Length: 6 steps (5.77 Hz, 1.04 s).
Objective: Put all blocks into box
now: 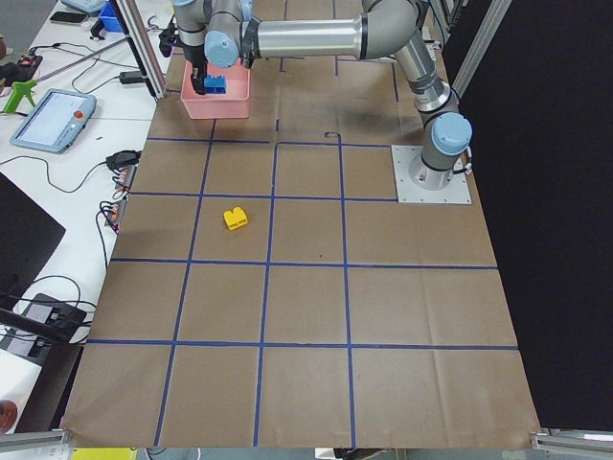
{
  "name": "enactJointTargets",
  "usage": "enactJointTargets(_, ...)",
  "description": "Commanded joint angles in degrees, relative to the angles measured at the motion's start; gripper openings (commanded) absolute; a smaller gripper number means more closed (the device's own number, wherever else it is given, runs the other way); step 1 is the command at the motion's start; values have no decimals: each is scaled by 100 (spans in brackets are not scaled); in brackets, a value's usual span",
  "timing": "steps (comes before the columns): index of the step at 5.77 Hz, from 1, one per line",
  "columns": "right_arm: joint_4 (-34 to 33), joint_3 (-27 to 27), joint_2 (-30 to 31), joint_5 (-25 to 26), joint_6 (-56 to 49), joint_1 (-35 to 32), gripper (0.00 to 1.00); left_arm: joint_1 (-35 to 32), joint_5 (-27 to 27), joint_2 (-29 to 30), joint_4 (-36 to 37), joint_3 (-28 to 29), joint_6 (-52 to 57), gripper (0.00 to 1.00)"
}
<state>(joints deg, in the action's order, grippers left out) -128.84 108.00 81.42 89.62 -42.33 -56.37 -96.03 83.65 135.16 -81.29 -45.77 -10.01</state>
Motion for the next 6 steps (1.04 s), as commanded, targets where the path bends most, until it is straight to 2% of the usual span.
enactJointTargets(1,-62,-688,-38,12,110,-564,5,-450,2,815,330,508,-527,16)
enactJointTargets(2,-10,-962,-56,73,502,-916,5,-617,20,1053,611,473,-537,17)
enactJointTargets(3,-27,-1070,-56,82,707,-1093,5,-662,29,1082,675,377,-528,67)
enactJointTargets(4,243,-1166,-56,143,996,-1243,6,-662,20,1021,911,185,-519,95)
enactJointTargets(5,959,-1533,-56,144,1477,-1514,5,-662,20,881,922,78,-511,99)
enactJointTargets(6,1271,-1893,-152,144,1673,-1804,5,-610,29,541,791,51,-493,100)
